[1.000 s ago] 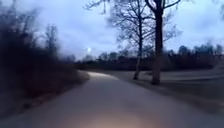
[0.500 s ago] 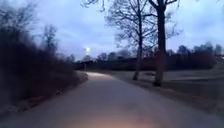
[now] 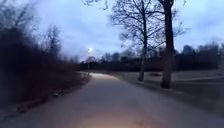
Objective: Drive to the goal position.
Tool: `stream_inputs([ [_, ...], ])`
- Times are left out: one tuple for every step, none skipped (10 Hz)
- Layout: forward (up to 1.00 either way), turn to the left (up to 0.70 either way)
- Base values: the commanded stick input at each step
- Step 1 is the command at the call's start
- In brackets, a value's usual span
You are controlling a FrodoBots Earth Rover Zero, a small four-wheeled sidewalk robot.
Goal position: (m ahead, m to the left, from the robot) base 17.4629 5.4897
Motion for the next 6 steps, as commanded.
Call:
stream_inputs([
  [1.0,0.0],
  [1.0,0.0],
  [1.0,0.0],
  [1.0,0.0],
  [1.0,0.0],
  [1.0,0.0],
])
